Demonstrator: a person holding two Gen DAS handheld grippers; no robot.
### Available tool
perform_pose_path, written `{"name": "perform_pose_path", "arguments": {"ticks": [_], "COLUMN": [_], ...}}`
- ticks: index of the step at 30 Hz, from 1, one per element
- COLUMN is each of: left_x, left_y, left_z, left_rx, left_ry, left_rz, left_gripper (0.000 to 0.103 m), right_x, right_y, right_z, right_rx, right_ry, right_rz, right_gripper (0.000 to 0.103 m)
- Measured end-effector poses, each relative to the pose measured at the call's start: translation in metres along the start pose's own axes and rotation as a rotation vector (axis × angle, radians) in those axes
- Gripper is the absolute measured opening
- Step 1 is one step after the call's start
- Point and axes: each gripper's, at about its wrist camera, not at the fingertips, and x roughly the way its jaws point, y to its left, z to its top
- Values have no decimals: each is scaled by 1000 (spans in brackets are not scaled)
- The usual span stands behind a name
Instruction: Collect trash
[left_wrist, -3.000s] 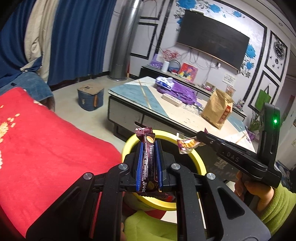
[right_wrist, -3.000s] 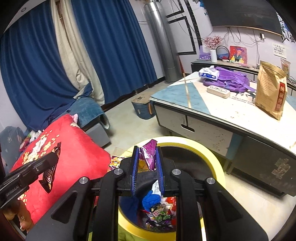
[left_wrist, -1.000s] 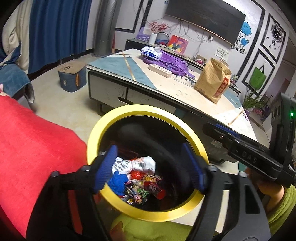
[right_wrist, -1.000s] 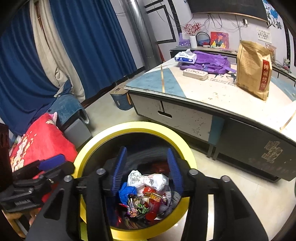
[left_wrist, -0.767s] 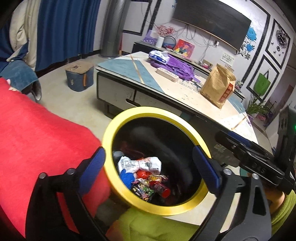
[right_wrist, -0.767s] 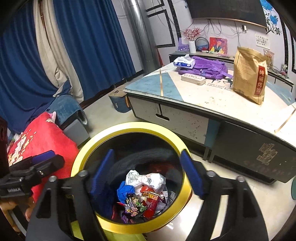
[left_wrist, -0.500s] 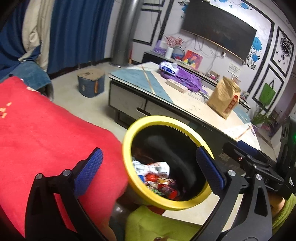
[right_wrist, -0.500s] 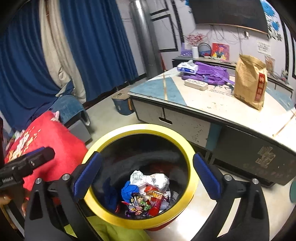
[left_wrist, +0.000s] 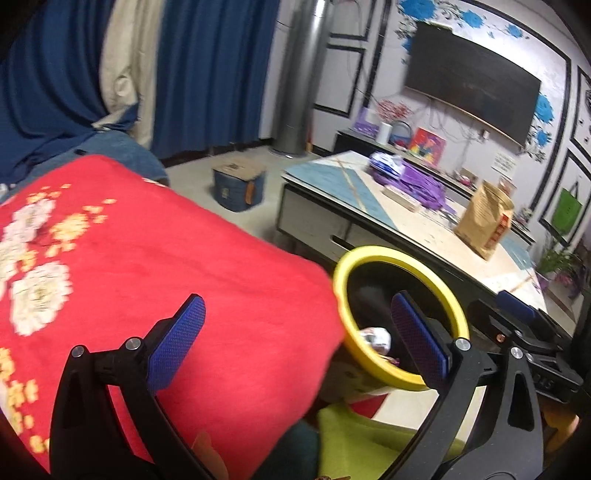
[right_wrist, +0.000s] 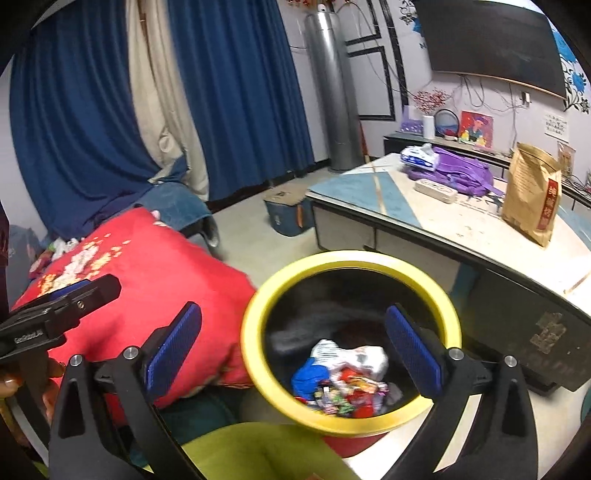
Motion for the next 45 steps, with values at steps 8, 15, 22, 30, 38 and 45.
{"name": "perform_pose_path", "arguments": {"ticks": [8, 15, 22, 30, 38, 45], "left_x": [-38, -74, -105, -129, -130, -129], "left_y": [34, 45, 47, 61, 66, 67], "left_z": [-16, -42, -47, -59, -61, -61], "left_rx": [-21, 19, 20, -20, -55, -58], "left_ry": [-52, -148, -255, -333, -338, -338], "left_rz": [95, 137, 179, 184, 181, 183], "left_gripper": [93, 93, 93, 93, 93, 93], "right_x": [-24, -52, -68, -81, -75, -76], "right_y": [53, 87, 107, 113, 112, 116], "right_z": [-7, -16, -27, -36, -34, -37], "right_rx": [-99, -186, -199, -230, -221, -229], "right_ry": [-110, -281, -375, -421, -399, -403], "right_rz": [67, 66, 65, 138, 110, 111], "right_gripper": [97, 97, 97, 97, 97, 97]}}
